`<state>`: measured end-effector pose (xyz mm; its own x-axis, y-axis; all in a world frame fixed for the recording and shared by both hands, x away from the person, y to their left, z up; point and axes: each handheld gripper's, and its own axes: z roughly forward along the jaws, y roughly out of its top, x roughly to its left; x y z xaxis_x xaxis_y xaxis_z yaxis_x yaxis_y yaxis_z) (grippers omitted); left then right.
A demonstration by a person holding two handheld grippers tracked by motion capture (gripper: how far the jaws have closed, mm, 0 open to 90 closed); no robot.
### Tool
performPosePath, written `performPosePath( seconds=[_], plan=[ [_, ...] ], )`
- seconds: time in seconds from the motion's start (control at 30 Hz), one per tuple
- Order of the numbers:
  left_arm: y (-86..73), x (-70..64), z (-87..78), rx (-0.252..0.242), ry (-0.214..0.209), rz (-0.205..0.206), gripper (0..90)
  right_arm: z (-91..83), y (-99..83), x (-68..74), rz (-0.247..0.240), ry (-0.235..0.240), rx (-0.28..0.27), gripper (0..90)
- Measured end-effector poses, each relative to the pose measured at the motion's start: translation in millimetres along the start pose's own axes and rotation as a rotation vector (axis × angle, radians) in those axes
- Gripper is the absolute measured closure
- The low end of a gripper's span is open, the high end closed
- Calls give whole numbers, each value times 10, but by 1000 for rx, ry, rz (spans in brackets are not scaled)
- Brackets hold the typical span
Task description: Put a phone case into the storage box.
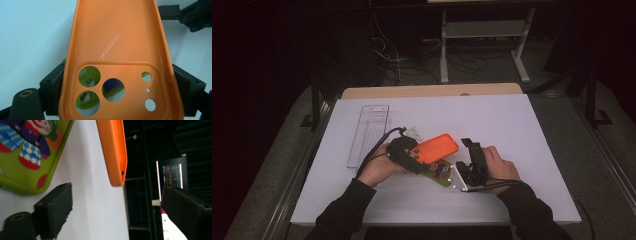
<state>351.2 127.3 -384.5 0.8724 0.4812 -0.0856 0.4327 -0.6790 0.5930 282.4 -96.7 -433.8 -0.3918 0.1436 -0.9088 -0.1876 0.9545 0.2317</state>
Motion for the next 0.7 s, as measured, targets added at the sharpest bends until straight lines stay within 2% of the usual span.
performPosePath(
  seconds=[0.03,0.13,0.23,0.27,0.5,0.7],
  plan=[
    [0,-4,0,-6,2,0,155,-8,19,5,8,-6,-2,117],
    [4,3,-7,5,1,20,155,-12,61,-5,-33,-49,-37,151],
    [6,-10,1,10,-3,19,155,-18,108,10,-33,-56,-57,217],
    [6,-14,3,7,-4,17,155,-8,132,0,-60,-74,-77,238],
    [14,-21,-8,4,-4,27,155,54,194,46,-103,-73,-102,368],
    [13,-23,-5,3,-7,27,155,105,201,75,-117,-84,-123,482]
  ],
)
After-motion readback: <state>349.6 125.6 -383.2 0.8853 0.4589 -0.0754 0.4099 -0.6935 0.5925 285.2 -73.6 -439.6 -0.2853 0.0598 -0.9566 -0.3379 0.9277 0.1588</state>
